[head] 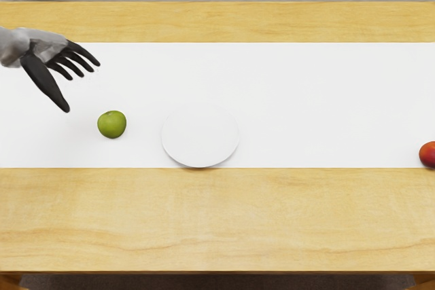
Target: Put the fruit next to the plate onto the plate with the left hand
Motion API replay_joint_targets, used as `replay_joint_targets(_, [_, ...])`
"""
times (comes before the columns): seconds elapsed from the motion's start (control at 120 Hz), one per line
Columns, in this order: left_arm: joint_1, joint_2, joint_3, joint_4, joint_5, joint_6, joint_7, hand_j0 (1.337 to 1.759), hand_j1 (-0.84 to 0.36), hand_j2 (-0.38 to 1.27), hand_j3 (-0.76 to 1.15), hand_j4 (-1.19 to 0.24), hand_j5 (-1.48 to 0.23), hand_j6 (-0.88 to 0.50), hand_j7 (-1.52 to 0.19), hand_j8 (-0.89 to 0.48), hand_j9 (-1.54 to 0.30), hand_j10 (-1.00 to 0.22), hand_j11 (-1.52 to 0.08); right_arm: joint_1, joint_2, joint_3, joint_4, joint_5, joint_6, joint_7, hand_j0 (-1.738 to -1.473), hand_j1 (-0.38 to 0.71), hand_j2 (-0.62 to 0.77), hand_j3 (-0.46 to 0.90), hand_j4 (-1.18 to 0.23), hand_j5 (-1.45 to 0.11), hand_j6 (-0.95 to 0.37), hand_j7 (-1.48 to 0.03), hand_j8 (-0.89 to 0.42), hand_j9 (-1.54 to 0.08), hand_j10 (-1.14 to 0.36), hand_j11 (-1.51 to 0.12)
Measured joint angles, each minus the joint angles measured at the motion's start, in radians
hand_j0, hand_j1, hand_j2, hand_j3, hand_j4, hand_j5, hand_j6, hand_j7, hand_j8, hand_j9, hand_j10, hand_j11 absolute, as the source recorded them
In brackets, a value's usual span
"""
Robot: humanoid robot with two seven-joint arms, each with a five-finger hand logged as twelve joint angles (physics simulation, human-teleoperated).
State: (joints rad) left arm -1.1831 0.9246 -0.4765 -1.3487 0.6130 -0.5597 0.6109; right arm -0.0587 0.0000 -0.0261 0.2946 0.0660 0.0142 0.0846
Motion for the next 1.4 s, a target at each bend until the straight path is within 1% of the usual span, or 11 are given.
replay_joint_targets(0.142, [0.001,0.010,-0.029,0.027,-0.083,-0.038,0.000,1.658,0.04,0.06,0.00,-0.27,-0.34,-0.26,-0.34,-0.26,-0.34,-0.27,-0.34,-0.001,0.000,-0.001,0.001,0.000,0.001,0.000,-1.658,-0.31,-0.01,0.00,-0.04,-0.05,-0.04,-0.05,-0.04,-0.05,-0.04,-0.05])
replay_joint_targets(0.233, [-0.008,-0.010,-0.031,0.027,-0.060,-0.046,0.000,1.658,0.04,0.06,0.00,-0.27,-0.34,-0.26,-0.34,-0.26,-0.34,-0.27,-0.34,-0.001,0.000,-0.001,0.000,0.000,0.000,0.000,-1.658,-0.31,-0.01,0.00,-0.04,-0.05,-0.04,-0.05,-0.04,-0.05,-0.04,-0.05])
replay_joint_targets(0.3, [-0.003,-0.067,-0.025,0.002,0.053,-0.049,0.000,1.658,0.04,0.05,0.00,-0.26,-0.34,-0.26,-0.34,-0.26,-0.34,-0.26,-0.34,-0.002,0.000,-0.002,-0.010,0.000,0.000,0.000,-1.658,-0.31,-0.01,0.00,-0.04,-0.05,-0.04,-0.05,-0.04,-0.05,-0.04,-0.05])
replay_joint_targets(0.417, [0.019,-0.171,0.009,-0.077,0.357,-0.033,0.000,1.658,0.04,0.05,0.00,-0.26,-0.34,-0.26,-0.34,-0.26,-0.34,-0.26,-0.34,-0.002,0.000,-0.003,-0.020,0.001,0.000,0.000,-1.658,-0.31,-0.01,0.00,-0.04,-0.05,-0.04,-0.05,-0.04,-0.05,-0.04,-0.05])
replay_joint_targets(0.517, [0.020,-0.198,0.089,-0.119,0.552,0.058,0.000,1.658,0.03,0.06,0.00,-0.27,-0.35,-0.27,-0.35,-0.27,-0.35,-0.27,-0.35,-0.003,0.000,-0.003,-0.023,0.001,0.000,0.000,-1.658,-0.31,-0.01,0.00,-0.04,-0.05,-0.04,-0.05,-0.04,-0.05,-0.04,-0.05])
replay_joint_targets(0.6, [0.032,-0.271,0.178,-0.133,0.686,0.166,0.000,1.658,0.02,0.06,0.00,-0.28,-0.35,-0.28,-0.35,-0.28,-0.35,-0.28,-0.35,-0.003,0.000,-0.003,-0.024,0.001,0.000,0.000,-1.658,-0.31,-0.01,0.00,-0.04,-0.05,-0.04,-0.05,-0.04,-0.05,-0.04,-0.05])
replay_joint_targets(0.692, [0.041,-0.284,0.279,-0.142,0.781,0.284,0.000,1.658,0.02,0.06,0.00,-0.28,-0.36,-0.28,-0.36,-0.28,-0.36,-0.28,-0.36,-0.003,0.000,-0.003,-0.024,0.001,0.000,0.000,-1.658,-0.31,-0.01,0.00,-0.04,-0.05,-0.04,-0.05,-0.04,-0.05,-0.04,-0.05])
replay_joint_targets(0.808, [0.093,-0.278,0.328,-0.158,0.827,0.343,0.000,1.658,0.02,0.06,0.00,-0.28,-0.36,-0.28,-0.36,-0.28,-0.36,-0.28,-0.36,-0.003,0.000,-0.003,-0.025,0.001,0.000,0.000,-1.658,-0.31,-0.01,0.00,-0.04,-0.05,-0.04,-0.05,-0.04,-0.05,-0.04,-0.05])
replay_joint_targets(0.967, [0.109,-0.287,0.351,-0.164,0.847,0.366,0.000,1.658,0.02,0.06,0.00,-0.28,-0.36,-0.29,-0.36,-0.29,-0.36,-0.28,-0.36,-0.003,0.000,-0.003,-0.025,0.001,0.000,0.000,-1.658,-0.31,-0.01,0.00,-0.04,-0.05,-0.04,-0.05,-0.04,-0.05,-0.04,-0.05])
replay_joint_targets(1.192, [0.090,-0.332,0.358,-0.092,0.864,0.369,0.000,1.658,0.01,0.06,0.00,-0.29,-0.37,-0.29,-0.37,-0.29,-0.37,-0.28,-0.37,-0.003,0.000,-0.003,-0.025,0.001,0.000,0.000,-1.658,-0.31,-0.01,0.00,-0.04,-0.05,-0.04,-0.05,-0.04,-0.05,-0.04,-0.05])
replay_joint_targets(1.4, [0.105,-0.343,0.371,-0.070,0.882,0.372,0.000,1.658,0.01,0.06,0.00,-0.29,-0.37,-0.29,-0.37,-0.29,-0.37,-0.29,-0.37,-0.003,0.000,-0.003,-0.025,0.001,0.000,0.000,-1.658,-0.31,-0.01,0.00,-0.04,-0.05,-0.04,-0.05,-0.04,-0.05,-0.04,-0.05])
